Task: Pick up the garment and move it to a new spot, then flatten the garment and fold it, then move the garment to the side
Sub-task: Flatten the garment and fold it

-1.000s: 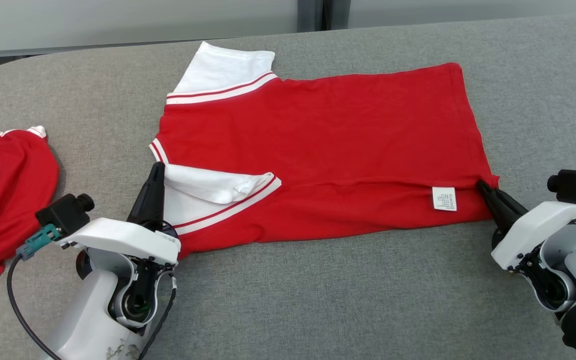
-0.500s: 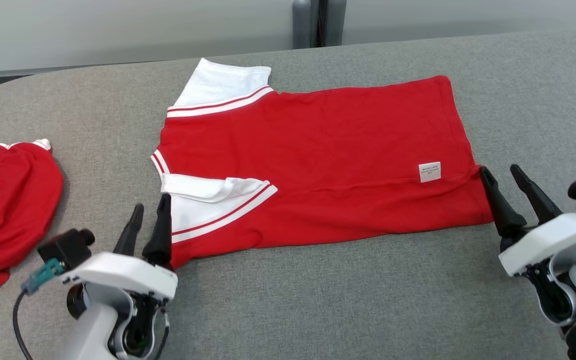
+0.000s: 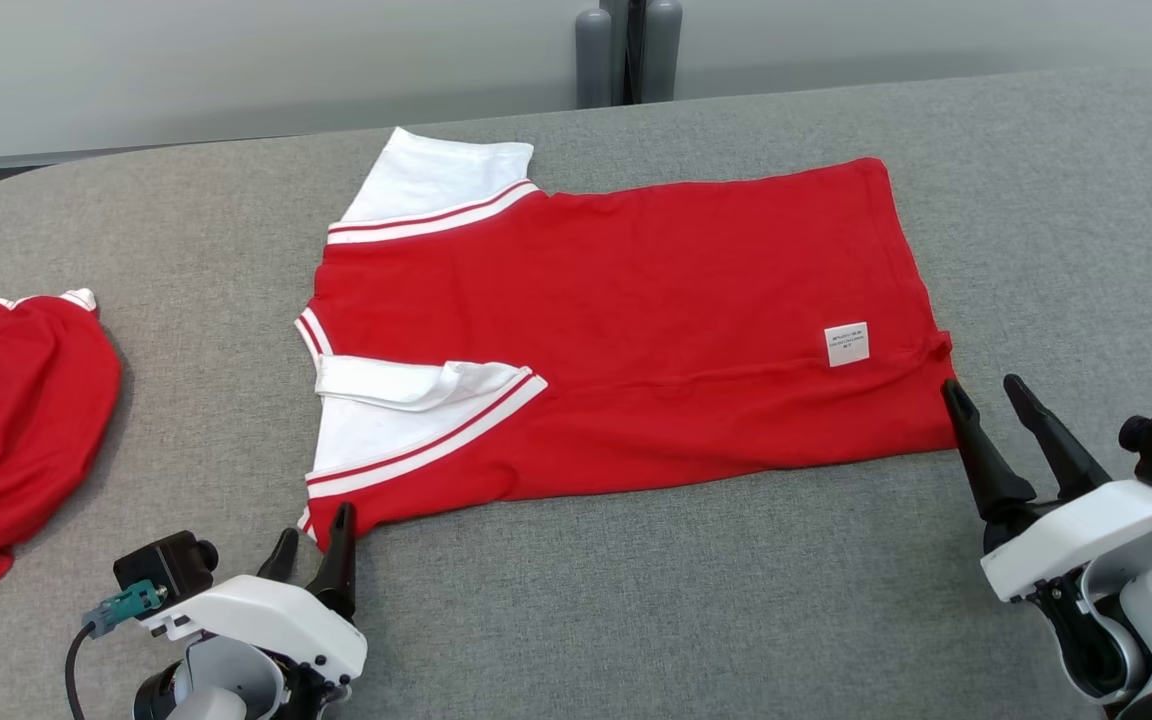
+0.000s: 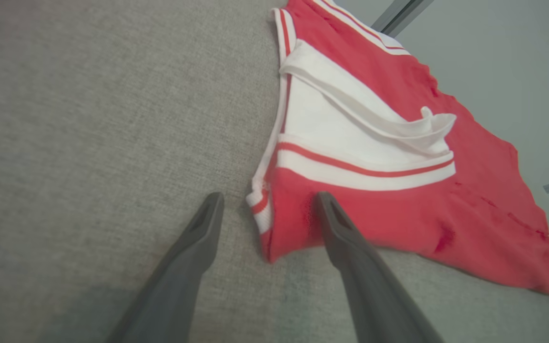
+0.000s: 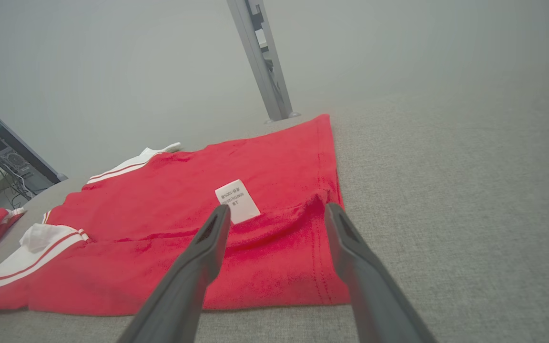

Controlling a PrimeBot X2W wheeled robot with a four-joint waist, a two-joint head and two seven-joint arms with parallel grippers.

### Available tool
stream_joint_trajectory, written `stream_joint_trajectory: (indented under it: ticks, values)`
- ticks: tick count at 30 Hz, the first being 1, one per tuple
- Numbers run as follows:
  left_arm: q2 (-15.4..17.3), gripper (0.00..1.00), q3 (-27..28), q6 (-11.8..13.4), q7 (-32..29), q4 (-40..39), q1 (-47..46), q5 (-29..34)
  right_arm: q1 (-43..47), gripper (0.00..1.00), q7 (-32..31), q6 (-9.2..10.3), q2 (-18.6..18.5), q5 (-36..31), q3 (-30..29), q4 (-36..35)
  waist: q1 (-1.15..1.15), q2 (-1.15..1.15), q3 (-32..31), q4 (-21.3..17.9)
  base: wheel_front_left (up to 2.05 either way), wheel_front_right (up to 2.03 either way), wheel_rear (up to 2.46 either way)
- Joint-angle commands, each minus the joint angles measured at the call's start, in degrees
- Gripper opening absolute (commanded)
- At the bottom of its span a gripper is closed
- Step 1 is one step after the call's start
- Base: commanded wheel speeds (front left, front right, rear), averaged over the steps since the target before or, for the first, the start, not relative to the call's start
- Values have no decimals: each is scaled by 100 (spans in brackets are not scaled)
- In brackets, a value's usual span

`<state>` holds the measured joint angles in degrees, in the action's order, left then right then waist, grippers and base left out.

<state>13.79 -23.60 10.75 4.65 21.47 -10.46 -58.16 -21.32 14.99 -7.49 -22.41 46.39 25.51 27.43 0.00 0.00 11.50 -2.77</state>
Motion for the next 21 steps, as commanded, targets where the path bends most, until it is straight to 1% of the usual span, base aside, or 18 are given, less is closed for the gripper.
stream_joint_trajectory:
  ticks: [1, 3, 4, 5, 9, 13, 21]
  values:
    - [48, 89, -34, 51, -59, 19, 25, -16, 77, 100, 30, 0, -30, -10, -1, 9, 0, 0, 13, -15, 0, 0, 0]
    - [58, 37, -70, 74, -131, 29, 9, -2, 81, 100, 30, 1, -30, 20, 43, 51, 0, 0, 31, -33, 0, 0, 0]
    - [68, 2, -79, 76, -126, 20, 2, 9, 77, 100, 30, 0, -31, 54, 69, 79, 0, 0, 39, -39, 0, 0, 0]
    - [87, 0, -90, 69, -132, 9, 0, 28, 75, 100, 30, 0, -31, 90, 105, 114, 0, 0, 47, -44, 0, 0, 0]
    - [187, 0, -80, 3, -115, -97, 46, 69, -1, 100, -22, 0, 13, 383, 219, 359, 0, 0, 74, -40, 0, 0, 0]
    - [255, 0, -114, 32, -156, -237, 70, 87, -136, 100, -225, 0, 78, 901, 265, 674, 0, 0, 105, 7, 0, 0, 0]
    - [300, 0, -153, -6, -185, -393, -5, 113, -606, 100, -645, 0, 186, 1459, 614, 1370, 0, 0, 212, 118, 0, 0, 0]
